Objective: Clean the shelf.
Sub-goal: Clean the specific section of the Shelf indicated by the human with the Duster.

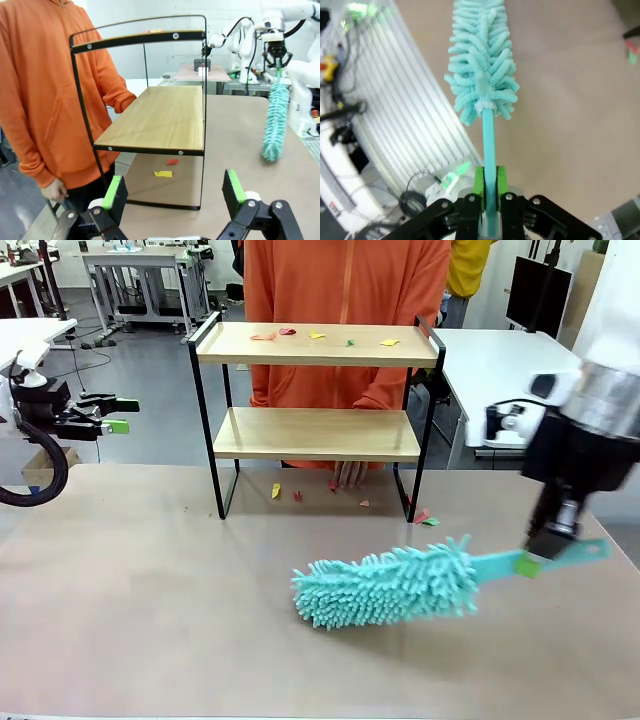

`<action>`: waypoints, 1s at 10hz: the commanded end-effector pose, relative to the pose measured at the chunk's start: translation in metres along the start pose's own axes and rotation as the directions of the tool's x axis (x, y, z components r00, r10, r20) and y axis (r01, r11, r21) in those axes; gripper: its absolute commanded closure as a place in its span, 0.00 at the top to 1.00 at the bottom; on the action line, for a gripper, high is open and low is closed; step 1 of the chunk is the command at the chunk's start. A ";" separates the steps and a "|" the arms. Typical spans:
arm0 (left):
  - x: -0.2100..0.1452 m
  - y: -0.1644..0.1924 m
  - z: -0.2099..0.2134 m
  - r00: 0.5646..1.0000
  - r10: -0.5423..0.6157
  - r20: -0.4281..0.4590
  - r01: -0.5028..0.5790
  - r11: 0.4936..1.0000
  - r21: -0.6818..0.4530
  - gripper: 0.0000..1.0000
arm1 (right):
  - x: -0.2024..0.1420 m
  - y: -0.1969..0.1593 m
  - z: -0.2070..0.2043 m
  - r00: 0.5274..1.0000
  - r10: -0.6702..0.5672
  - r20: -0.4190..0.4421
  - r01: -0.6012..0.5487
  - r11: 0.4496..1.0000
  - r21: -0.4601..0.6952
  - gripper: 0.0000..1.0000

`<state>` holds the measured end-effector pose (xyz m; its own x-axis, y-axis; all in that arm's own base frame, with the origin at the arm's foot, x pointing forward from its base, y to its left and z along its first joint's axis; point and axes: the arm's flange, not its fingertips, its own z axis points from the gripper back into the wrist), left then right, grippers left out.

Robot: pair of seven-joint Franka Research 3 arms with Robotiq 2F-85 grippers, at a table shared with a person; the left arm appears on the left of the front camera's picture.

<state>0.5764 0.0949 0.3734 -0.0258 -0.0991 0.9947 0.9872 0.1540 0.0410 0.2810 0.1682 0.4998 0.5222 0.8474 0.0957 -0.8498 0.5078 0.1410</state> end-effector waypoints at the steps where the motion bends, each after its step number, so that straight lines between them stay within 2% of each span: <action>1: 0.003 -0.001 0.001 1.000 -0.007 -0.004 0.007 1.000 -0.001 1.00 | 0.062 -0.008 -0.012 0.993 -0.113 0.042 0.116 0.990 -0.080 0.13; 3: 0.003 -0.001 0.001 1.000 -0.007 -0.004 0.007 1.000 -0.001 1.00 | 0.104 -0.018 -0.031 0.978 -0.194 0.083 0.202 0.974 -0.102 0.13; 4: 0.003 -0.001 0.001 1.000 -0.007 -0.004 0.007 1.000 -0.001 1.00 | 0.123 -0.021 -0.044 0.965 -0.221 0.141 0.237 0.965 -0.113 0.13; 6: 0.003 -0.001 0.001 1.000 -0.007 -0.004 0.007 1.000 -0.001 1.00 | 0.138 -0.006 -0.048 0.946 -0.222 0.235 0.246 0.966 -0.078 0.13; 7: 0.003 -0.001 0.001 1.000 -0.007 -0.004 0.007 1.000 -0.001 1.00 | 0.129 0.002 -0.035 0.959 -0.246 0.141 0.257 0.964 -0.066 0.13; 8: 0.003 -0.001 0.001 1.000 -0.007 -0.004 0.007 1.000 -0.001 1.00 | 0.134 -0.018 -0.052 0.961 -0.208 0.180 0.227 0.970 -0.091 0.13; 10: 0.003 -0.001 0.001 1.000 -0.007 -0.004 0.007 1.000 -0.001 1.00 | 0.134 -0.018 -0.052 0.961 -0.208 0.180 0.227 0.970 -0.091 0.13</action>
<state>0.5765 0.0950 0.3732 -0.0256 -0.0991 0.9948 0.9872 0.1541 0.0407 0.3591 0.2837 0.4583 0.7015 0.6750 0.2288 -0.7041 0.7061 0.0756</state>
